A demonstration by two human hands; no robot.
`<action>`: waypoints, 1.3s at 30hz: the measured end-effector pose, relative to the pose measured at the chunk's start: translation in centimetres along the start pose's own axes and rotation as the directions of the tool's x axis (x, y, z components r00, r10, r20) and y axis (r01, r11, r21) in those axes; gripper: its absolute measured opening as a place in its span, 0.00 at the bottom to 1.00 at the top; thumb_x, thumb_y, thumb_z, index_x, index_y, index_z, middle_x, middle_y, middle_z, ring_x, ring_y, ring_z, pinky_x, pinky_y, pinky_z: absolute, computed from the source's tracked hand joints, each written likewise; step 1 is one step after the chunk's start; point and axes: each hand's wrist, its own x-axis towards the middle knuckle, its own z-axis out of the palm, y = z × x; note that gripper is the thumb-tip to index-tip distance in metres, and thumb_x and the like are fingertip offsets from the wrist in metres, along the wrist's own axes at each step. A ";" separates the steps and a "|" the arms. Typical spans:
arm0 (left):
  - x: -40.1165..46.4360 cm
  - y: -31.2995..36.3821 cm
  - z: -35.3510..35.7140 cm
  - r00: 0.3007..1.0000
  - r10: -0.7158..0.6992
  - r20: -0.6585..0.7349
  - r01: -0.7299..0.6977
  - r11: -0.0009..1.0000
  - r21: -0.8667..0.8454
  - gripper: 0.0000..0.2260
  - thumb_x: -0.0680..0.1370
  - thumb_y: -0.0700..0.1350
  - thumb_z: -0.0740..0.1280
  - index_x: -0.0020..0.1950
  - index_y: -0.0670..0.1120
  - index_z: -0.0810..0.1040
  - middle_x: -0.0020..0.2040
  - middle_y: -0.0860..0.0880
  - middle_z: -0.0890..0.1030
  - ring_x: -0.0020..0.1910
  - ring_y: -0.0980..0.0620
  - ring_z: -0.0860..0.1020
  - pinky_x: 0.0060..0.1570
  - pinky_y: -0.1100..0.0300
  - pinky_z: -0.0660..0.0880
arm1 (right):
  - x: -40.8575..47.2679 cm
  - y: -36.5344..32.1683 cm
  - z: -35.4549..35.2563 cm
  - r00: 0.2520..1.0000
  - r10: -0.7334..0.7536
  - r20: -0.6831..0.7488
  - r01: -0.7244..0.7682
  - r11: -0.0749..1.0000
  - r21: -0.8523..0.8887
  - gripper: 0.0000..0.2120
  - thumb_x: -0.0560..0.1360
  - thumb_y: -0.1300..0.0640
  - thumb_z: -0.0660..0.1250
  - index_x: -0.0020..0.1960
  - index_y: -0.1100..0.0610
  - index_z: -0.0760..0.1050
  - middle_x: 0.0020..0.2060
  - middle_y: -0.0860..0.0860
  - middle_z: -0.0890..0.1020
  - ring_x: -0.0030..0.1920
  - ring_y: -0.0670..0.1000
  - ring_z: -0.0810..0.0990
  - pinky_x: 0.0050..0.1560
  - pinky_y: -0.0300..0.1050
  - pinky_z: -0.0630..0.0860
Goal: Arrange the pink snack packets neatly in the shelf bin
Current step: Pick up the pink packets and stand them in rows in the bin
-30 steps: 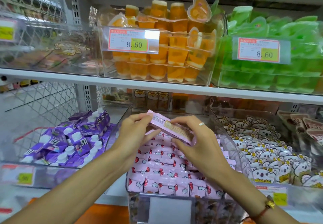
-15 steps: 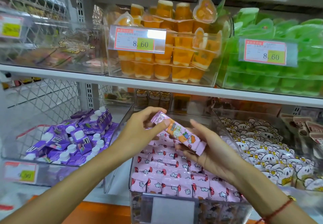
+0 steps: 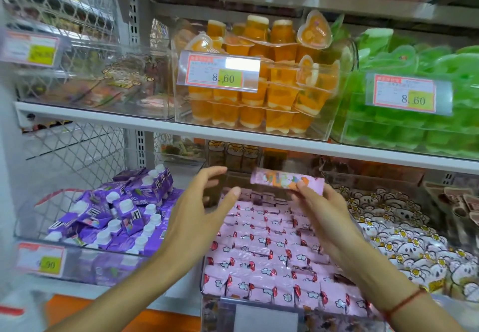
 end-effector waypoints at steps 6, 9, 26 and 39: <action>-0.9 -3.2 -0.2 0.984 -0.163 0.070 0.156 0.982 0.104 0.11 0.77 0.49 0.67 0.56 0.61 0.70 0.53 0.61 0.77 0.53 0.63 0.75 0.49 0.65 0.73 | 4.4 0.8 1.1 0.976 -0.212 0.043 0.185 0.719 -0.670 0.06 0.77 0.59 0.66 0.50 0.54 0.69 0.46 0.52 0.78 0.49 0.54 0.78 0.50 0.48 0.76; -1.1 -4.1 0.2 0.968 -0.236 0.084 0.233 0.972 0.042 0.07 0.77 0.51 0.64 0.51 0.64 0.72 0.50 0.65 0.76 0.50 0.69 0.74 0.45 0.70 0.69 | 5.5 0.9 1.3 0.911 -0.228 0.343 0.412 0.468 -0.782 0.15 0.77 0.60 0.65 0.61 0.58 0.66 0.48 0.52 0.77 0.47 0.53 0.80 0.48 0.46 0.78; -1.0 -4.1 0.1 0.956 -0.270 0.116 0.273 0.962 -0.014 0.08 0.77 0.52 0.63 0.53 0.64 0.72 0.50 0.65 0.76 0.49 0.67 0.74 0.46 0.66 0.70 | 9.2 4.3 2.0 0.815 0.216 0.538 0.554 -0.018 -0.832 0.18 0.81 0.57 0.55 0.69 0.53 0.71 0.67 0.53 0.71 0.63 0.53 0.72 0.64 0.46 0.69; -1.2 -4.0 0.0 0.953 -0.279 0.119 0.281 0.960 0.003 0.07 0.76 0.54 0.62 0.52 0.65 0.72 0.49 0.64 0.77 0.44 0.71 0.75 0.35 0.75 0.69 | 10.9 4.5 4.8 0.930 0.040 0.366 0.367 -0.031 -0.930 0.11 0.76 0.55 0.66 0.58 0.50 0.78 0.59 0.49 0.79 0.56 0.52 0.78 0.56 0.44 0.76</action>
